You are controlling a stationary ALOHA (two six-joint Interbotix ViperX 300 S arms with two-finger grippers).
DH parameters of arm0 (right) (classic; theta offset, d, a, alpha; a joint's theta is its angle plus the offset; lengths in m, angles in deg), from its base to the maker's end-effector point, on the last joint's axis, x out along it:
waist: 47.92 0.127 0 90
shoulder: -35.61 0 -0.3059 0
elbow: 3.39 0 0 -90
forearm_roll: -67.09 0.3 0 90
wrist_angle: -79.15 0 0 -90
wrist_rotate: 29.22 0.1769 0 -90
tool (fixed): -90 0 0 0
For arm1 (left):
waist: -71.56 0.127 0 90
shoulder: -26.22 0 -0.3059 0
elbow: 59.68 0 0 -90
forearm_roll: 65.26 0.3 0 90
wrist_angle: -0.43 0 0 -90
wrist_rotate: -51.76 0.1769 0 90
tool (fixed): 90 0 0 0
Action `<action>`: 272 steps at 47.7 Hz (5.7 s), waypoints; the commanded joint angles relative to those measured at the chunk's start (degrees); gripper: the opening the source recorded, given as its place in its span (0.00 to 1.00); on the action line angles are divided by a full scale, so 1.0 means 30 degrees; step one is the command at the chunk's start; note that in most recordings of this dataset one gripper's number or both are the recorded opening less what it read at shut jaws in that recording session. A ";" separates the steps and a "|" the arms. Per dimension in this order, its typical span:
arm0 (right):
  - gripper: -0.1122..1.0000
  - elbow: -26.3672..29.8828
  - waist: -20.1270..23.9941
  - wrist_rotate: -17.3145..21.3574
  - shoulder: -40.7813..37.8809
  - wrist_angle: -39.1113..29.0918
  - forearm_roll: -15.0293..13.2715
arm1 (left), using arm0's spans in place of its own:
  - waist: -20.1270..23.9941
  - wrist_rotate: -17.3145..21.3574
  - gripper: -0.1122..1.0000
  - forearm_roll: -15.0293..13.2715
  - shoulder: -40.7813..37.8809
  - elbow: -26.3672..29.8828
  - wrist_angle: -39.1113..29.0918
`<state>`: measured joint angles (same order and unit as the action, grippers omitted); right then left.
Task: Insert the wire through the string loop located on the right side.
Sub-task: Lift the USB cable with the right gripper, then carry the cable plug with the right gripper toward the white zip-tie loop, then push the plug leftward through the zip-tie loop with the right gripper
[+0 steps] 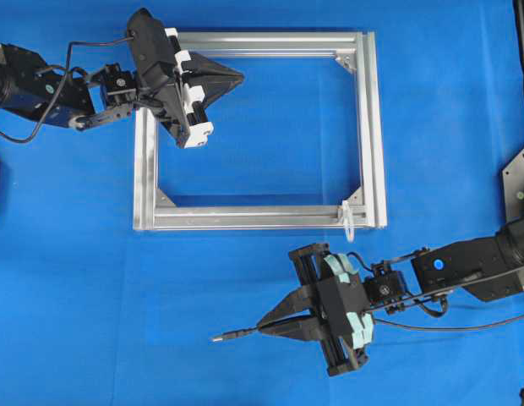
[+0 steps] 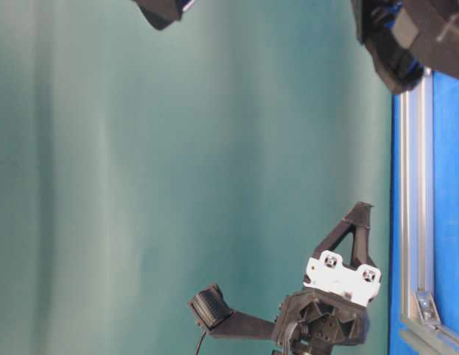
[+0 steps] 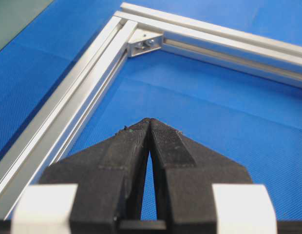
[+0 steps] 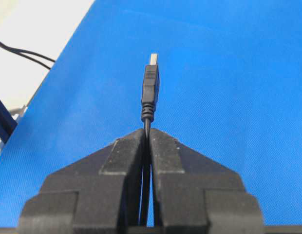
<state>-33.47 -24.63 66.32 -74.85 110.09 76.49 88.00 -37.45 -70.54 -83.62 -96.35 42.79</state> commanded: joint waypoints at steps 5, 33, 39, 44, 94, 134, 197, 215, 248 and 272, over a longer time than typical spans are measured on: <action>0.07 0.0322 0.0029 -0.0029 0.0645 0.0000 0.0000 | 0.0059 0.0000 0.10 0.0059 0.0615 0.0234 0.0088; 0.07 0.0146 0.0029 -0.0029 0.0732 0.0000 0.0000 | 0.0059 0.0000 0.10 0.0029 0.0615 0.0205 0.0088; 0.07 -0.0439 0.0059 0.0029 0.1055 0.0000 0.0088 | 0.0059 0.0000 0.10 0.0059 0.0645 0.0234 0.0088; 0.07 -0.1201 0.0205 0.0029 0.1465 0.0088 0.0146 | 0.0059 0.0000 0.10 0.0059 0.0645 0.0234 0.0088; 0.07 -1.3184 0.1113 0.0059 1.3330 -0.1406 0.1260 | 0.0059 0.0029 0.10 0.0088 0.0645 0.0205 0.0088; 0.07 -1.3711 -0.2842 -0.0205 1.3389 -0.1260 0.1172 | 0.0059 0.0029 0.10 0.0117 0.0645 0.0176 0.0117; 0.07 -1.3711 -0.3516 -0.0498 1.3389 -0.1143 0.1260 | 0.0059 0.0059 0.10 0.0117 0.0645 0.0176 0.0176; 0.07 -1.3711 -0.3545 -0.0498 1.3389 -0.1143 0.1260 | 0.0059 0.0059 0.10 0.0117 0.0674 0.0176 0.0205; 0.07 -1.3125 -0.3516 -0.0410 1.2451 -0.0352 0.1260 | 0.0059 0.0059 0.10 0.0117 0.0645 0.0264 0.0176; 0.07 -1.0693 -0.3516 -0.0410 0.7676 0.1846 0.1260 | 0.0059 0.0059 0.10 0.0117 0.0645 0.0176 0.0205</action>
<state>-67.57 -35.09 65.00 -50.85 114.48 80.18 88.00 -37.36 -70.36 -83.62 -96.35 42.88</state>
